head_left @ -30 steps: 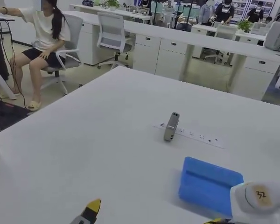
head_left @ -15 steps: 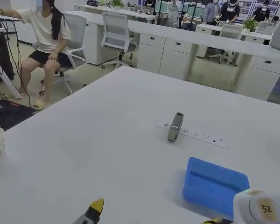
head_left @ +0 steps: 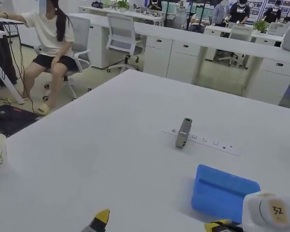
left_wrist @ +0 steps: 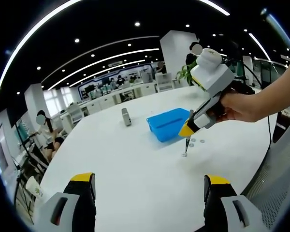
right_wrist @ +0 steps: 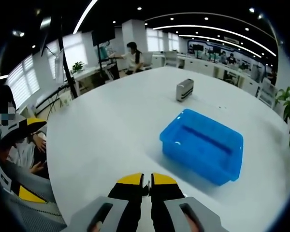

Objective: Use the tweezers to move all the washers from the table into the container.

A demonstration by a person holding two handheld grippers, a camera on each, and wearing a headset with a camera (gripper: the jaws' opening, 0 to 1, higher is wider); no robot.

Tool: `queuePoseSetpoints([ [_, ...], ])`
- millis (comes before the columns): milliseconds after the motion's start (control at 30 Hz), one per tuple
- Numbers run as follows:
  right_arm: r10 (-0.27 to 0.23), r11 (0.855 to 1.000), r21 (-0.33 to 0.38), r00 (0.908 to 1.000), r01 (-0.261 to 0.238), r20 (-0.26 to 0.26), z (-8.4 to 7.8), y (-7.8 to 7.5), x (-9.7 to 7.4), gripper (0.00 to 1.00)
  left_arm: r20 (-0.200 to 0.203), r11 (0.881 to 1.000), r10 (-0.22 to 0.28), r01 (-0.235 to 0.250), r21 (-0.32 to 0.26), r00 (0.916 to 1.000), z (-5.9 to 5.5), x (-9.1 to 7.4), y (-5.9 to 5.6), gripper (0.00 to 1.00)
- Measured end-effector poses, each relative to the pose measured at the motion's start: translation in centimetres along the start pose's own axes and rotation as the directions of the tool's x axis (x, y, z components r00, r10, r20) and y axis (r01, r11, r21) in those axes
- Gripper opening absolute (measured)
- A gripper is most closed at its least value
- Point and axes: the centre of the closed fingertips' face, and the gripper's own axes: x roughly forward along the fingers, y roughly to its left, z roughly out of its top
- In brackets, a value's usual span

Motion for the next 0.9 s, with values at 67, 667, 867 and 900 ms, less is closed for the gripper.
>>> queuePoseSetpoints([
  [67,-0.004,1.000,-0.002,1.0000,0.004,0.000,0.0,-0.1,0.1,0.02,0.001,1.000,0.001,-0.001,0.000,1.0000,0.0,0.0,0.0,0.95],
  [667,-0.013,0.993,-0.116,0.9999,0.014,0.004,-0.1,0.6,0.6,0.02,-0.004,1.000,0.003,-0.003,0.001,1.0000,-0.1,0.0,0.1,0.95],
  [867,-0.008,0.993,-0.118,0.9999,0.009,0.008,-0.2,0.8,0.4,0.02,-0.001,1.000,0.005,-0.005,0.001,1.0000,0.0,0.0,0.1,0.95],
  [900,-0.007,0.993,-0.114,0.9999,0.008,0.009,-0.2,0.8,0.4,0.01,-0.001,1.000,0.005,-0.005,0.001,1.0000,0.0,0.0,0.1,0.95],
])
